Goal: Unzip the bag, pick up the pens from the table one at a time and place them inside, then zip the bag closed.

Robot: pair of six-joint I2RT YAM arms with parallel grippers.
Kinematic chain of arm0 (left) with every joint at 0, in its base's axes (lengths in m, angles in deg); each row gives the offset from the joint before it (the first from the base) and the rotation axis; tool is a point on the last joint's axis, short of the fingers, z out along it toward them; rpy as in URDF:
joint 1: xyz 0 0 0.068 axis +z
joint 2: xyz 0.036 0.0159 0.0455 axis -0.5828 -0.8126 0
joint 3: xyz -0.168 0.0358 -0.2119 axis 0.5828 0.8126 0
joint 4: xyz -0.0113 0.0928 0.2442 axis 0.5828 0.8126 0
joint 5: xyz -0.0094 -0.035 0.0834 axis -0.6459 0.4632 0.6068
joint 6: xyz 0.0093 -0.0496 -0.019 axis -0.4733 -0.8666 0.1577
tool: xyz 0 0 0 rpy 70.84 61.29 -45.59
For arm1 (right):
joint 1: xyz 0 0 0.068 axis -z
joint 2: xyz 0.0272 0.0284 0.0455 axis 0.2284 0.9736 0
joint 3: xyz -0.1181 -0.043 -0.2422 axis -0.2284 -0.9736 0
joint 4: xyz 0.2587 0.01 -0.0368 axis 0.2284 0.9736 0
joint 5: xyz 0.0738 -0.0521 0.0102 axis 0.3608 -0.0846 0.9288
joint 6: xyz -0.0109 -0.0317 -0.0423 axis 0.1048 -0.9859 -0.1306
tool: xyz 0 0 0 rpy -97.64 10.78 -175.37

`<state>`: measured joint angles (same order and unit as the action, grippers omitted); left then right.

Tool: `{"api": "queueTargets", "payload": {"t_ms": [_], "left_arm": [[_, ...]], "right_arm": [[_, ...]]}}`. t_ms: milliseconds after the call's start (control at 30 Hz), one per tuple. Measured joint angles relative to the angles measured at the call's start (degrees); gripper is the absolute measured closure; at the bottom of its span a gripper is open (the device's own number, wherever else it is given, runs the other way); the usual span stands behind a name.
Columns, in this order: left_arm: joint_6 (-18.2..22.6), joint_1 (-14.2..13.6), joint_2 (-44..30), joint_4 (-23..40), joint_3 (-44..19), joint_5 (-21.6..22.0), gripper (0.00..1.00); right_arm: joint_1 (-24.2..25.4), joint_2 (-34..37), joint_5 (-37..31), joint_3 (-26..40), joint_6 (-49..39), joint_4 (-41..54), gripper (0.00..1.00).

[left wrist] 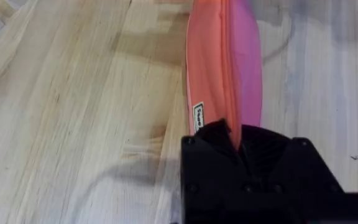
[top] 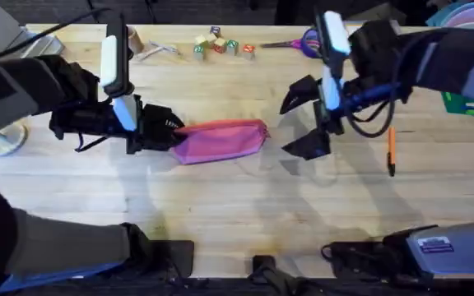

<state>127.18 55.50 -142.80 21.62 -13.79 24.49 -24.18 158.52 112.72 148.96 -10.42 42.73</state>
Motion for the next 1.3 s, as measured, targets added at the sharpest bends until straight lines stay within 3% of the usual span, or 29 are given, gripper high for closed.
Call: {"api": "queueTargets", "payload": {"t_ms": [133,533,567,600,767,1000,1200,1233,1300], "left_arm": [[0.0,0.0,0.0,0.0,0.0,0.0,0.957],[0.0,0.0,0.0,0.0,0.0,0.0,0.957],[0.0,0.0,0.0,0.0,0.0,0.0,0.957],[0.0,0.0,0.0,0.0,0.0,0.0,0.957],[0.0,0.0,0.0,0.0,0.0,0.0,0.957],[0.0,0.0,0.0,0.0,0.0,0.0,0.957],[0.0,0.0,0.0,0.0,0.0,0.0,0.957],[0.0,0.0,0.0,0.0,0.0,0.0,0.957],[0.0,0.0,0.0,0.0,0.0,0.0,0.957]], "right_arm": [[-3.6,2.9,0.0,0.0,0.0,-5.8,0.005],[-6.0,6.1,0.0,0.1,0.0,-9.9,0.016],[-6.0,6.5,0.0,0.1,0.0,-10.4,0.046],[-6.0,6.8,0.0,0.1,-0.1,-11.7,0.259],[-6.0,6.7,0.0,0.1,-0.2,-13.3,0.529],[-6.0,6.7,-1.7,0.1,-0.2,-13.4,0.708],[-6.0,6.7,-3.2,0.1,-0.3,-13.5,0.788],[-6.0,6.7,-3.5,0.1,-0.3,-13.6,0.914],[-6.0,6.7,-3.5,0.1,-0.3,-13.4,0.965]]}}
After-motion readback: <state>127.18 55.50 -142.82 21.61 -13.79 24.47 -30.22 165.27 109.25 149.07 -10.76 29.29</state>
